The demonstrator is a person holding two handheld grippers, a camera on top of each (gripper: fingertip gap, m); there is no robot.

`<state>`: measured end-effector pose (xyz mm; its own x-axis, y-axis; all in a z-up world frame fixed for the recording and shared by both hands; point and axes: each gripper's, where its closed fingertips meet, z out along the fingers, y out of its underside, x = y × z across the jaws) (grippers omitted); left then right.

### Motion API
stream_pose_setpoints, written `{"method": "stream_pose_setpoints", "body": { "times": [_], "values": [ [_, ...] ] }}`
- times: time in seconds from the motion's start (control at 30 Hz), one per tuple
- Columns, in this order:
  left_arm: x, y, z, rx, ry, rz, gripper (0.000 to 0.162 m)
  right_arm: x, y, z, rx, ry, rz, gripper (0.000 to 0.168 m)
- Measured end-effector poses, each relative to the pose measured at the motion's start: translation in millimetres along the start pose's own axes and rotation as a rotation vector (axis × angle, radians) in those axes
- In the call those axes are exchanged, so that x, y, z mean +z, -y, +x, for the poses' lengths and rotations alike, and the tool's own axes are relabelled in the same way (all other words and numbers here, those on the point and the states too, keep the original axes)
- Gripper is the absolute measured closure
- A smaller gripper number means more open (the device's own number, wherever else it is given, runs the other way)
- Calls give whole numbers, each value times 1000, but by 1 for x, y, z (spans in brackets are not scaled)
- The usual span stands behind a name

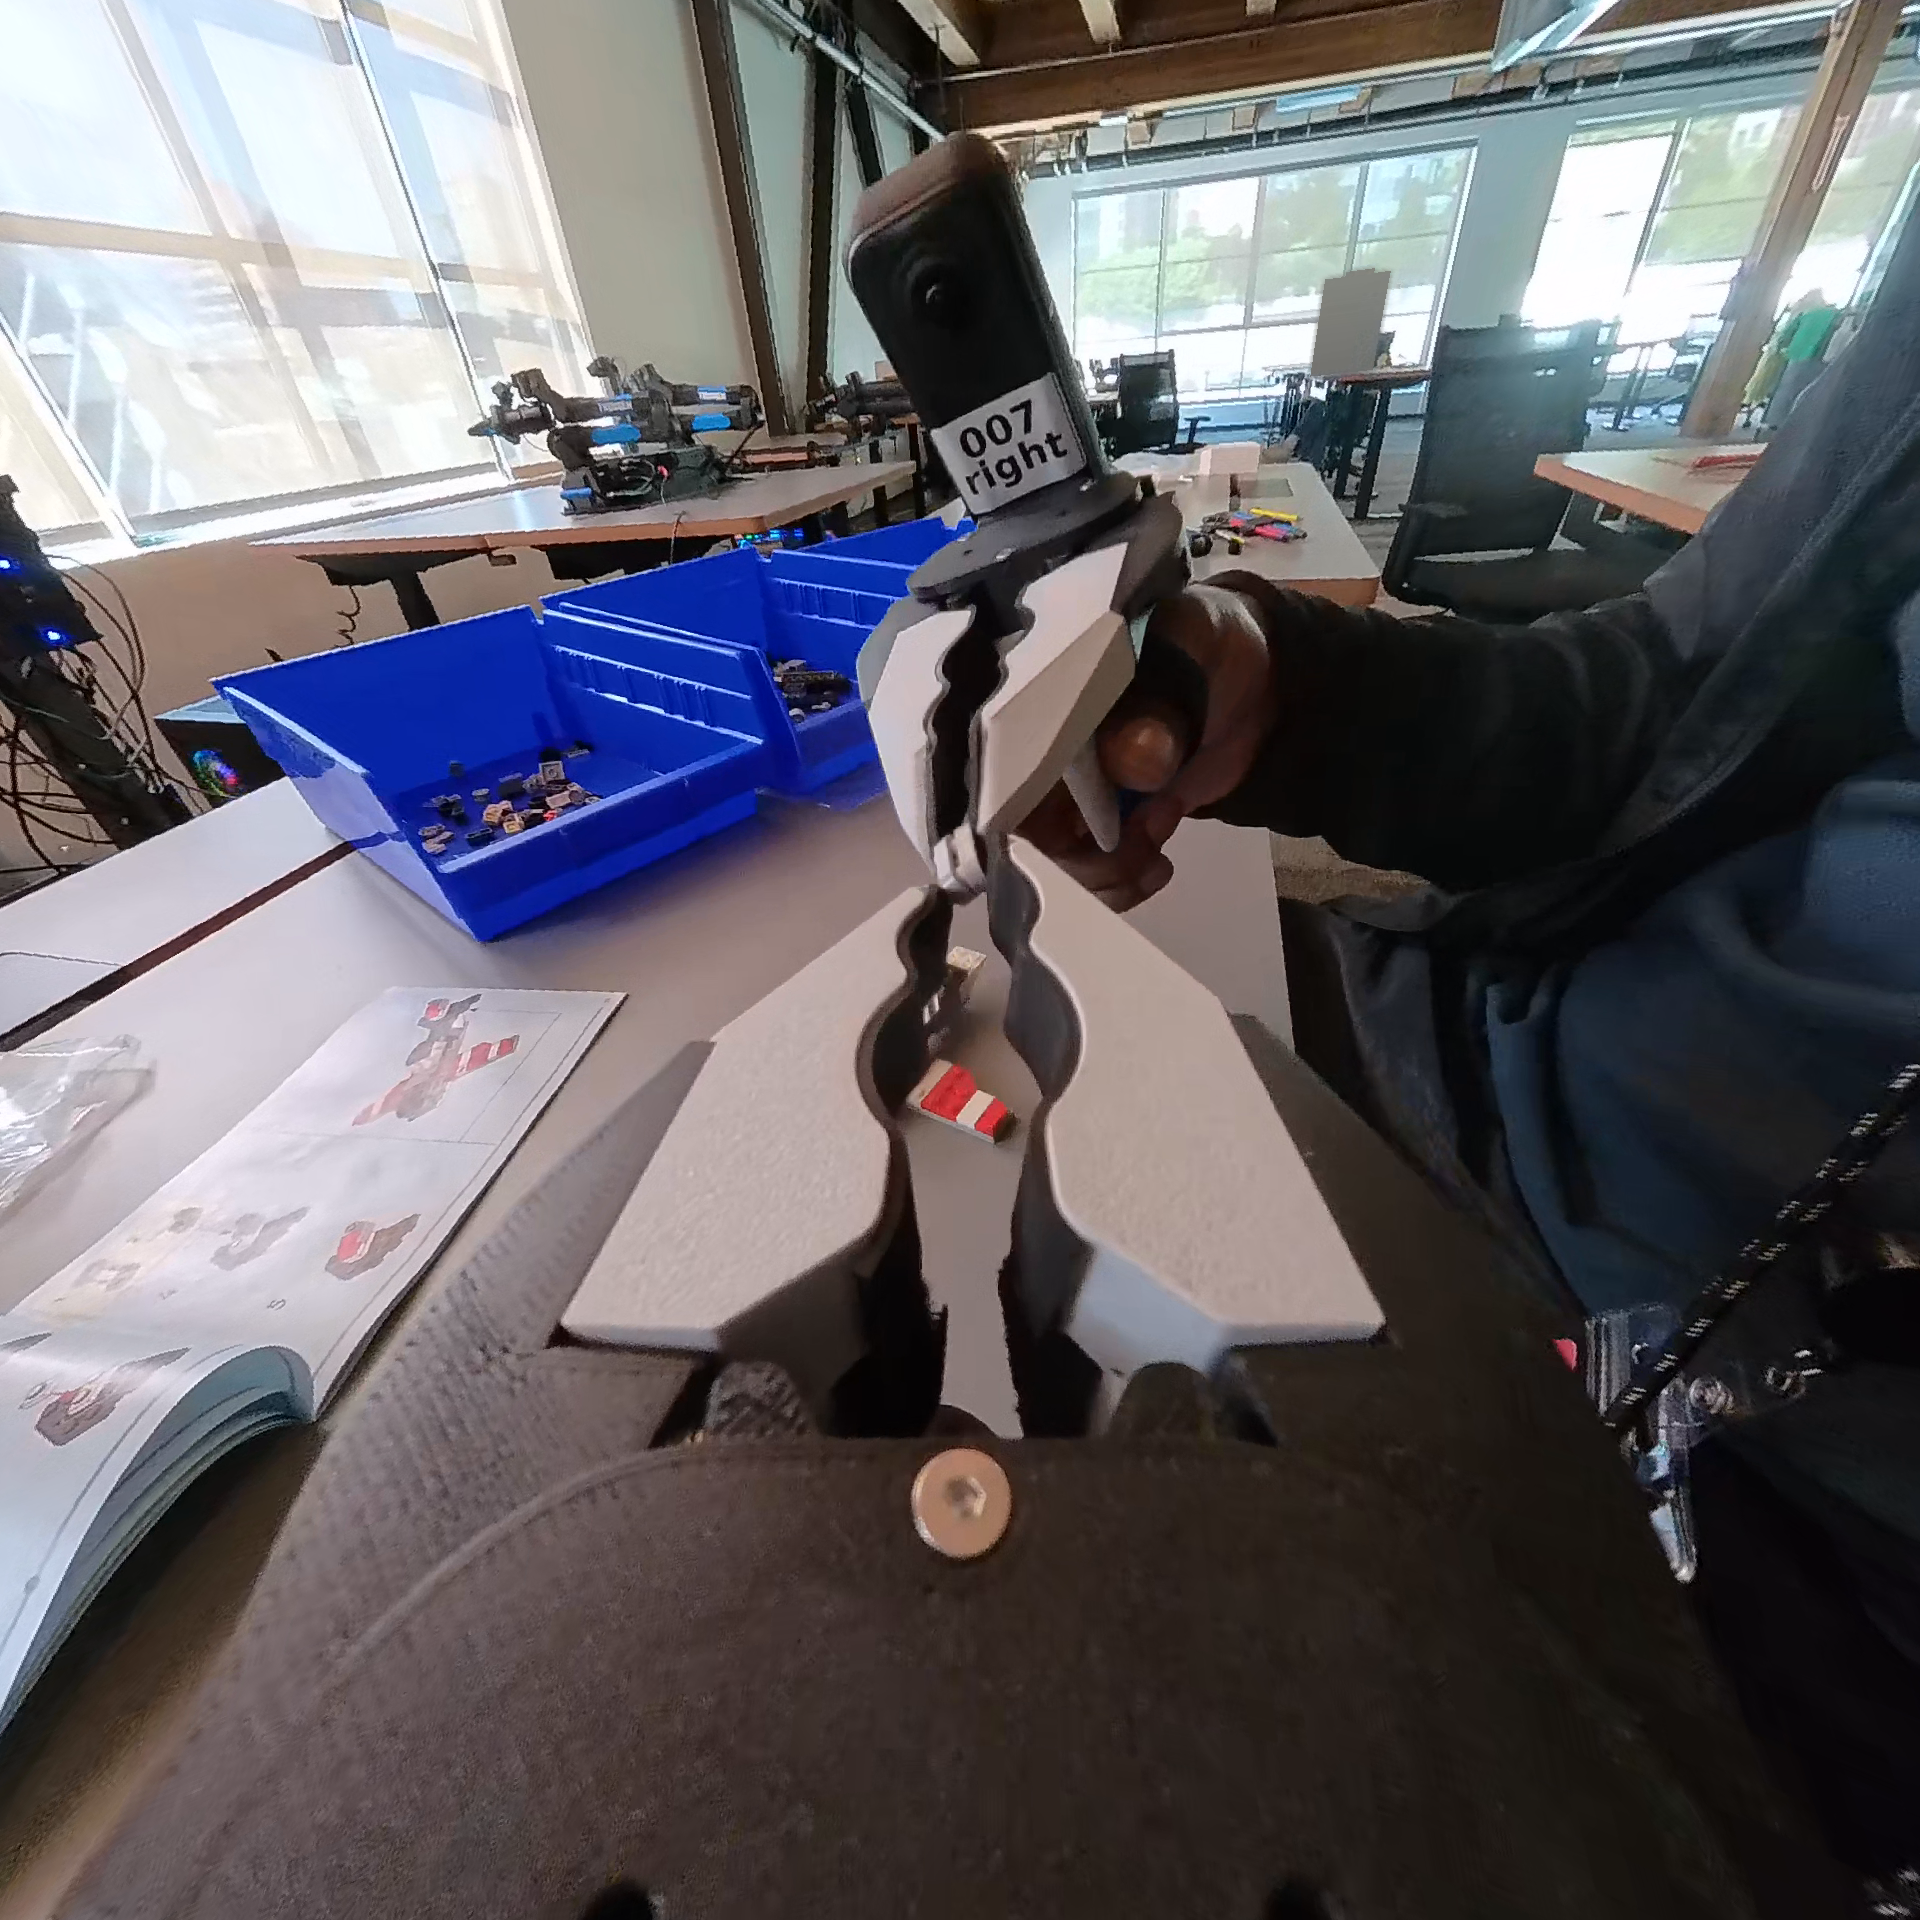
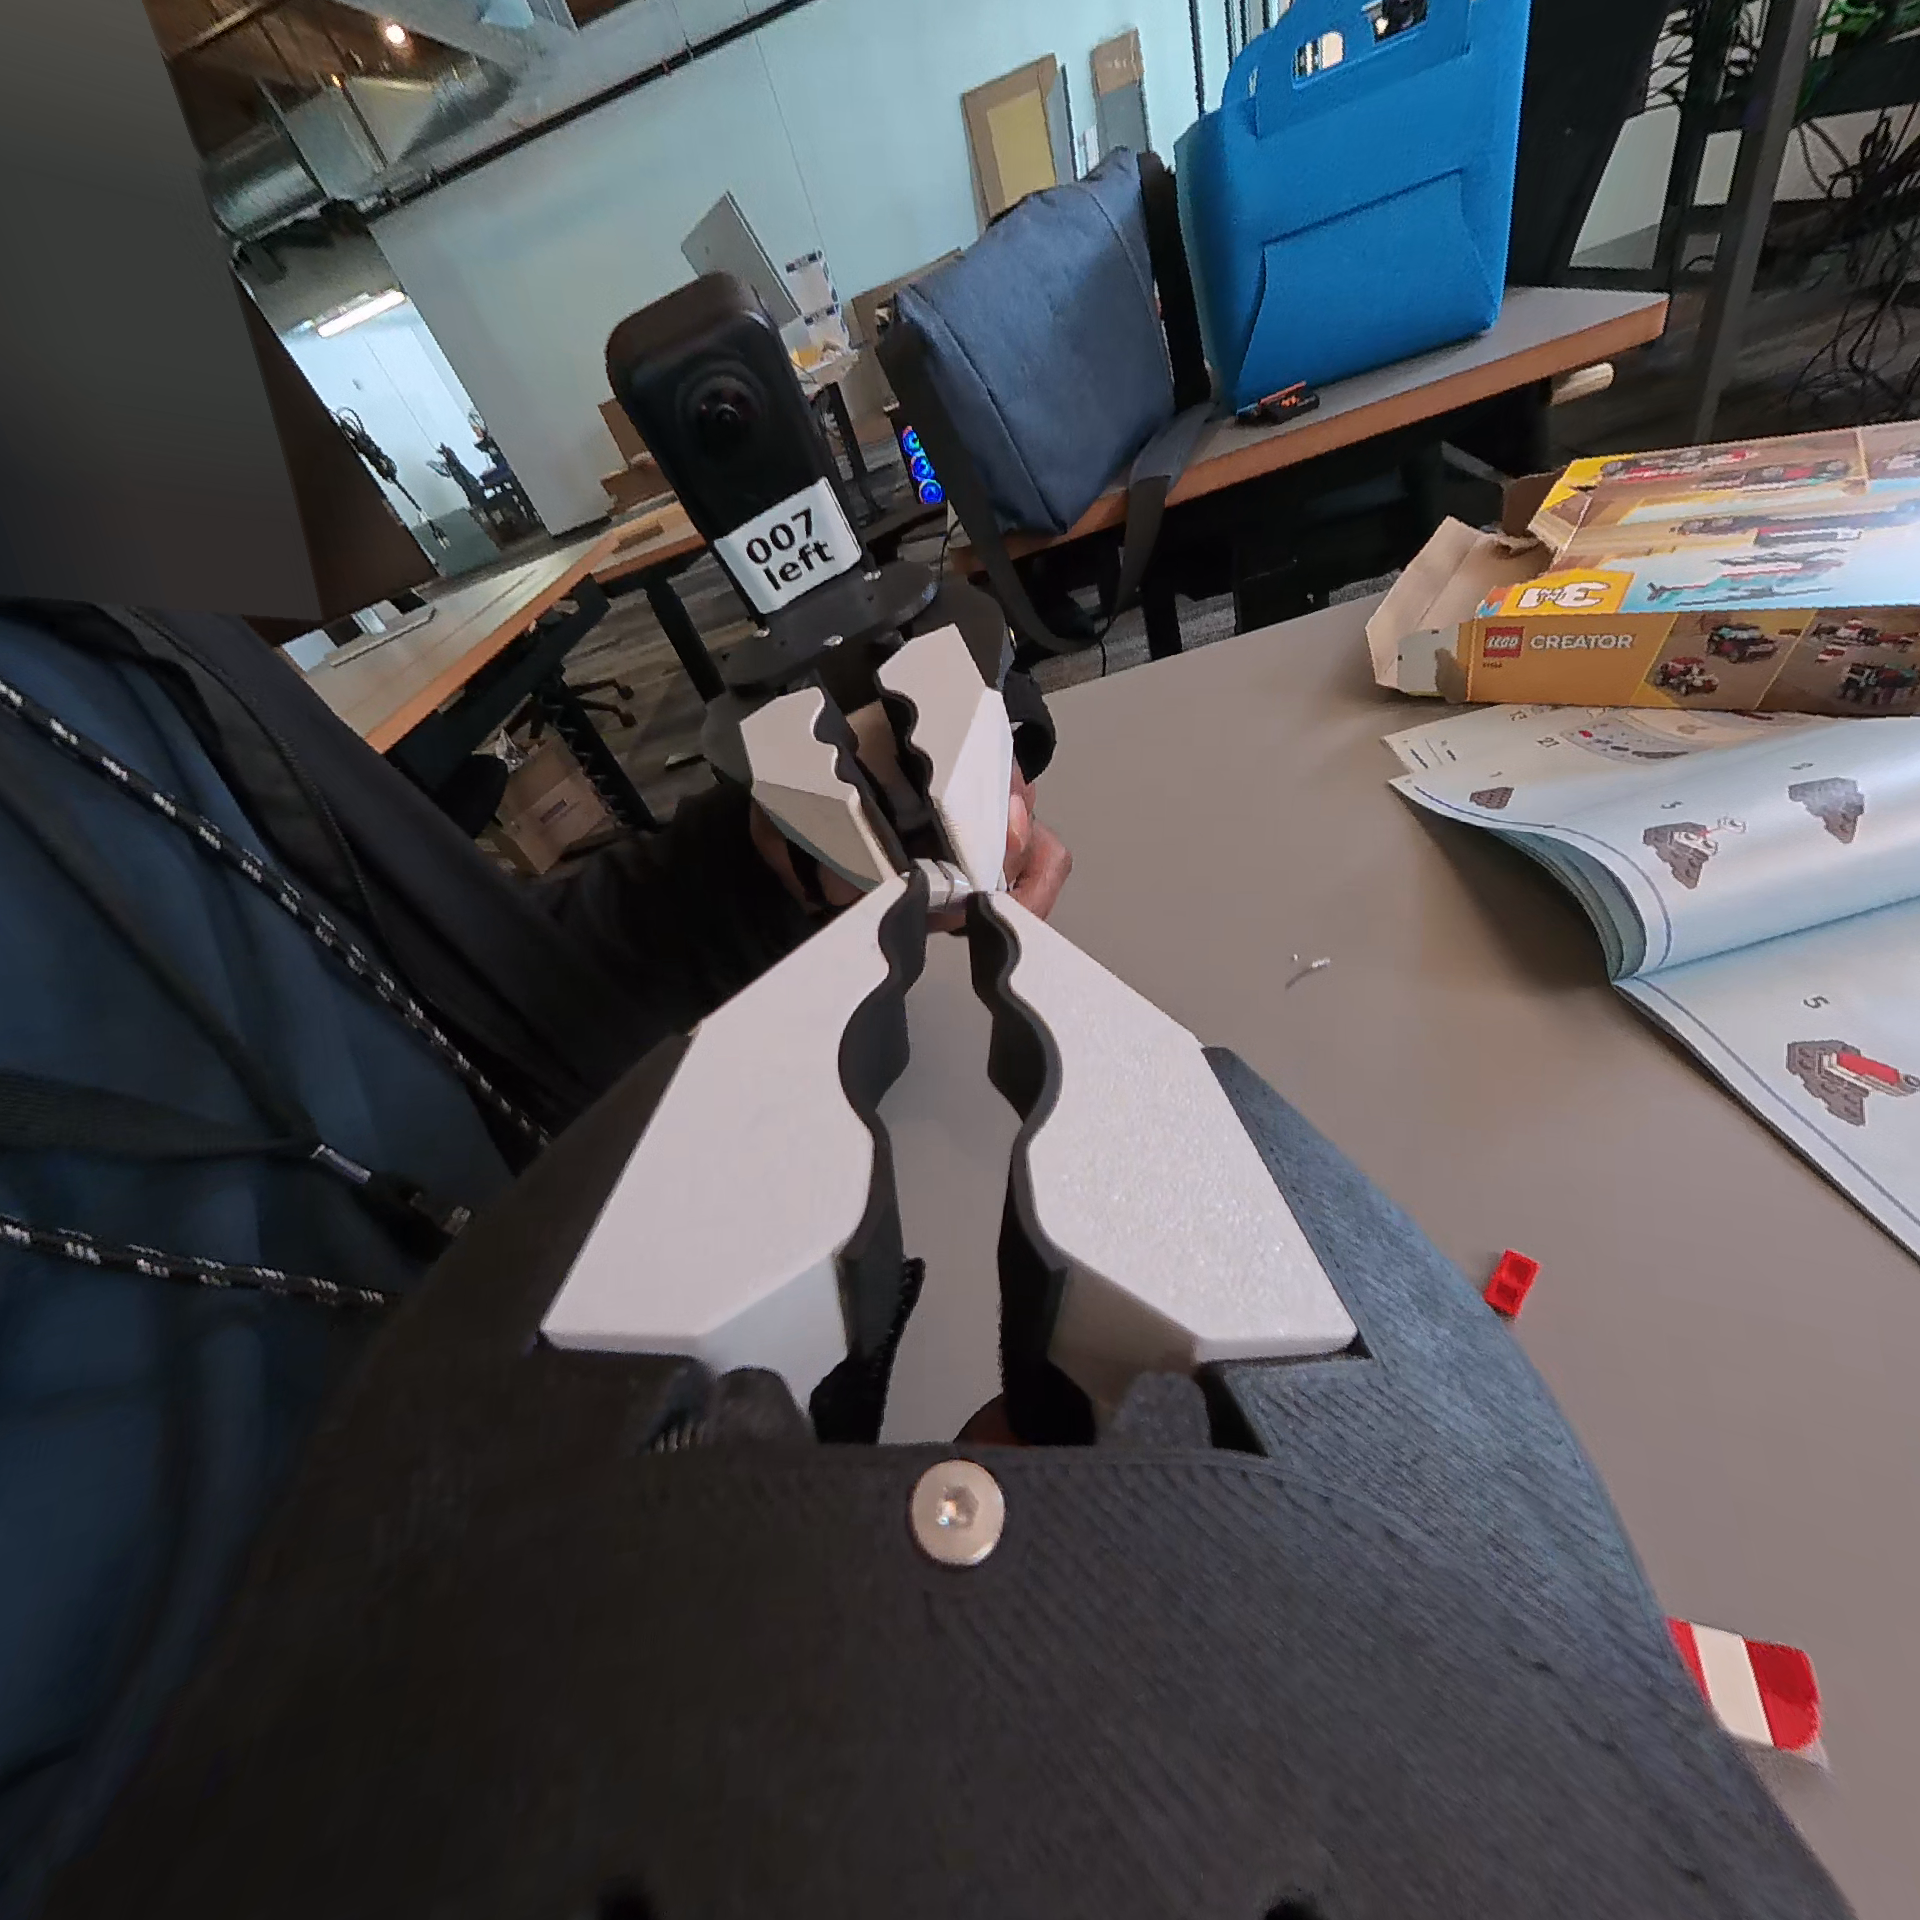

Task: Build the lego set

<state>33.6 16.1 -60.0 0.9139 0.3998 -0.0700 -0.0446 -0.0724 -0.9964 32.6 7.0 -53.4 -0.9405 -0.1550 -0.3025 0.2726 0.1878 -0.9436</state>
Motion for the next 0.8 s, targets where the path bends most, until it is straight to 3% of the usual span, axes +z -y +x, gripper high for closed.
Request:
{"method": "stream_pose_setpoints", "body": {
  "times": [0.8],
  "values": [
    [8,-9,4,29,-1,-48,153,-6,-3,2,-56,-11,-22,161]
  ]
}}
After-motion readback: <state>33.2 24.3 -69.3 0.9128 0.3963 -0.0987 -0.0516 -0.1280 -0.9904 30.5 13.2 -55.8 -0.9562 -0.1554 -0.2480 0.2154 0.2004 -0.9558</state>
